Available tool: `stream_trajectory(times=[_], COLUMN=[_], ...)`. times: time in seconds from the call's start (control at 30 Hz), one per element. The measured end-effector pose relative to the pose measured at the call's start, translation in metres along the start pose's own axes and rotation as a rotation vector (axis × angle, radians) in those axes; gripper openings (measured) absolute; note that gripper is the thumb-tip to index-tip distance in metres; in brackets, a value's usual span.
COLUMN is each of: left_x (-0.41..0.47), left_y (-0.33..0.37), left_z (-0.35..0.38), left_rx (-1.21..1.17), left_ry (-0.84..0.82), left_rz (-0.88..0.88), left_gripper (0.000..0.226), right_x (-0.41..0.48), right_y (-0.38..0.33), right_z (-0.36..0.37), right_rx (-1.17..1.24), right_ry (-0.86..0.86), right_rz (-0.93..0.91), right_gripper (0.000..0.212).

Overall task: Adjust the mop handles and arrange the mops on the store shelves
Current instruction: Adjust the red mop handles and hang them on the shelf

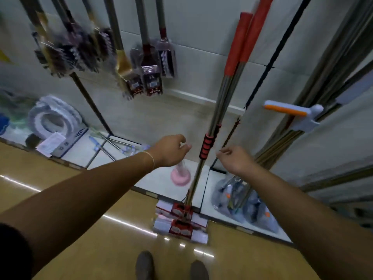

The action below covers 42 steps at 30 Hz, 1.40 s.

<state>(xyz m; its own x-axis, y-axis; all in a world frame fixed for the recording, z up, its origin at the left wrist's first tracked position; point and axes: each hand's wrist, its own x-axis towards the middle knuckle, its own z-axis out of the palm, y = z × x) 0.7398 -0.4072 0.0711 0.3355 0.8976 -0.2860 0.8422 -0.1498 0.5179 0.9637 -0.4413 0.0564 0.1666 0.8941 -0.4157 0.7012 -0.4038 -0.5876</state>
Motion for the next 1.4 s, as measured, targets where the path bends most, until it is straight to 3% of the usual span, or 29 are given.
stream_trajectory(times=[0.2, 0.4, 0.5, 0.6, 0.8, 0.97, 1.1, 1.23, 1.4], left_x=[0.045, 0.085, 0.102, 0.117, 0.127, 0.124, 0.12, 0.101, 0.072], left_y=[-0.027, -0.038, -0.042, -0.041, -0.026, -0.021, -0.018, -0.017, -0.01], left_z=[0.057, 0.091, 0.105, 0.114, 0.122, 0.126, 0.133, 0.151, 0.164], left_rx=[-0.062, -0.171, -0.208, -0.299, -0.628, -0.482, -0.428, -0.528, -0.474], left_ry=[-0.099, -0.069, -0.097, -0.133, -0.128, -0.045, -0.05, -0.088, -0.029], left_rz=[0.031, 0.029, 0.024, -0.006, -0.002, 0.06, 0.095, 0.071, 0.077], left_gripper=[0.041, 0.043, 0.048, 0.054, 0.047, 0.034, 0.007, 0.018, 0.023], right_x=[0.037, 0.089, 0.11, 0.122, 0.125, 0.116, 0.099, 0.075, 0.05], right_y=[0.03, 0.027, 0.02, 0.018, 0.021, 0.029, 0.039, 0.048, 0.054], right_z=[0.046, 0.068, 0.072, 0.077, 0.079, 0.079, 0.082, 0.092, 0.09], right_rx=[-0.003, 0.122, 0.152, 0.192, 0.244, 0.263, 0.294, 0.363, 0.315], right_ry=[0.001, 0.106, 0.147, 0.191, 0.223, 0.166, 0.159, 0.155, 0.114], right_rz=[0.07, 0.088, 0.062, 0.059, 0.035, -0.01, -0.066, -0.103, -0.161], right_gripper=[0.035, 0.045, 0.033, 0.024, 0.03, 0.037, 0.032, 0.034, 0.033])
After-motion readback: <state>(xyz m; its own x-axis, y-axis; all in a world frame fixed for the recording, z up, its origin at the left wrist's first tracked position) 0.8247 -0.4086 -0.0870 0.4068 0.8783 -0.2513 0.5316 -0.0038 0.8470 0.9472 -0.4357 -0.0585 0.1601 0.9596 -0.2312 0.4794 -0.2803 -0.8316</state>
